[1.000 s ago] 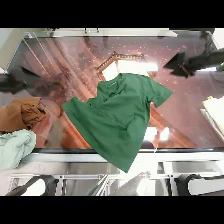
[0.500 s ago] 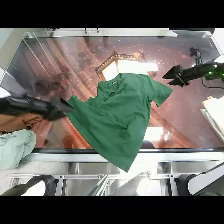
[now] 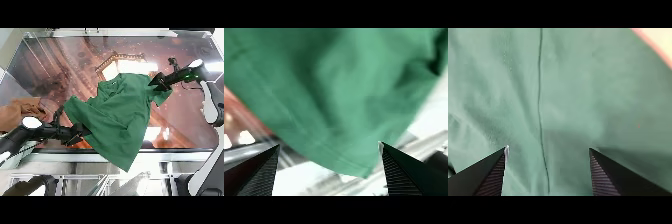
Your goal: Fold the shirts.
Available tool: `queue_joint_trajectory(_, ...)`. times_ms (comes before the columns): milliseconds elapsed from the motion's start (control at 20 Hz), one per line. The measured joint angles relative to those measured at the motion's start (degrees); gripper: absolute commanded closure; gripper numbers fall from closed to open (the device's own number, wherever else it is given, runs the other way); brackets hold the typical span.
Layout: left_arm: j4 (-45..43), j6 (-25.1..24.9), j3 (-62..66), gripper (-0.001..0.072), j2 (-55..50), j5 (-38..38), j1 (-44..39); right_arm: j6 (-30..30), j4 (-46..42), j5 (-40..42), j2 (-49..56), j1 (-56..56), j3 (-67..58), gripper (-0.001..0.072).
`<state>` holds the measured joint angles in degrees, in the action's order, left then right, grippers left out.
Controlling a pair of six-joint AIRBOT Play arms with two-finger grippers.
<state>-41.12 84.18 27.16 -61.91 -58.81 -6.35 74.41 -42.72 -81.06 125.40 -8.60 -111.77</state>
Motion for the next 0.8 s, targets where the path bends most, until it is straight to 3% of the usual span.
queue_joint_trajectory(100, -1.6, 0.9, 1.2, 0.0018, -3.4, 1.5, -1.7, 0.4, 0.0, -0.8, 0.6, 1.1, -0.3, 0.0177)
queue_joint_trajectory(150, -2.6, 1.0, 2.3, 0.0018, -5.4, 2.3, -2.6, 0.5, 0.1, -1.0, 0.9, 1.6, -0.3, 0.0291)
queue_joint_trajectory(200, -3.0, 1.4, 3.8, 0.0018, -7.5, 2.5, -3.5, 0.5, -0.1, -1.3, 1.1, 2.2, -0.3, 0.0325)
queue_joint_trajectory(300, -4.0, 1.9, 7.0, 0.0021, -11.6, 2.8, -4.9, 0.5, -0.2, -1.6, 1.3, 3.0, -0.4, 0.0333)
queue_joint_trajectory(350, -4.6, 2.0, 8.6, 0.0217, -13.6, 3.0, -5.3, 0.3, -0.2, -1.6, 1.4, 3.2, -0.4, 0.0421)
queue_joint_trajectory(400, -5.2, 2.0, 10.0, 0.0611, -15.5, 3.3, -5.6, 0.1, -0.1, -1.6, 1.4, 3.4, -0.4, 0.0501)
queue_joint_trajectory(450, -6.6, 1.6, 11.5, 0.0697, -17.6, 5.0, -5.9, 0.1, 0.1, -1.7, 1.4, 3.5, -0.4, 0.0546)
queue_joint_trajectory(500, -6.8, 0.9, 13.1, 0.0697, -19.4, 4.7, -6.0, -0.1, 0.3, -1.9, 1.5, 3.6, -0.4, 0.0692)
queue_joint_trajectory(800, -11.5, -1.3, 20.3, 0.0697, -21.5, 3.3, -4.9, -0.9, 1.2, -0.9, 1.4, 2.5, -0.8, 0.0693)
